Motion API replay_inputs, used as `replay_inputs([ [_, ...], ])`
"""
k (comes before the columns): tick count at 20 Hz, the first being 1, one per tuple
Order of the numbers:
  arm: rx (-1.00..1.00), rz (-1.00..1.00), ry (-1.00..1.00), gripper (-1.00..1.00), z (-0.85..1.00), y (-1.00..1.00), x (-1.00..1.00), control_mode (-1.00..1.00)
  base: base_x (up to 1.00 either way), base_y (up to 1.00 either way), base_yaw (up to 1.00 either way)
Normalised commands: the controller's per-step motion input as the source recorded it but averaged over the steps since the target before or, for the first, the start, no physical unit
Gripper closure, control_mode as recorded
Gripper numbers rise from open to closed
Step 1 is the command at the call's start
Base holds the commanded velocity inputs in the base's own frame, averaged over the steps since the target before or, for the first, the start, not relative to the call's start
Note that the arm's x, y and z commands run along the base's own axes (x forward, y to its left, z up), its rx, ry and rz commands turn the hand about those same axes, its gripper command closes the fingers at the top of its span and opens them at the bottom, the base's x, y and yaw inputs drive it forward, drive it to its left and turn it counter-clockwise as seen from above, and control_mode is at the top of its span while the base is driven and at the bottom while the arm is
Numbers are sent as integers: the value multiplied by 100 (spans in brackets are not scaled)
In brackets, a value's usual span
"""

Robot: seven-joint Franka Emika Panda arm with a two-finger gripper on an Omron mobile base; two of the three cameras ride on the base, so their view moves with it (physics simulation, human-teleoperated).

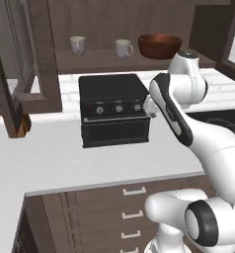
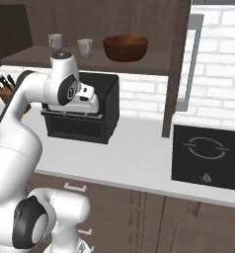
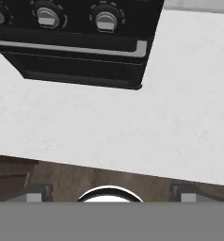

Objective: Gather all objects into one cabinet and sort the glasses and bowls to opposite sides.

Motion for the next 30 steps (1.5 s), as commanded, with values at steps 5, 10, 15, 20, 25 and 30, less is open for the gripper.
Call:
replay_inputs([
  [5, 0, 0, 0, -100, 0, 0, 0, 100, -30, -46, 23],
  [10, 0, 0, 0, -100, 0, 0, 0, 100, -5, 0, 5],
  [15, 0, 0, 0, -100, 0, 0, 0, 100, -33, 10, 28],
  [20, 0, 0, 0, -100, 0, 0, 0, 100, -53, 23, 47],
  [25, 0, 0, 0, -100, 0, 0, 0, 100, -50, 32, 53],
  [30, 0, 0, 0, -100, 0, 0, 0, 100, -31, 29, 55],
])
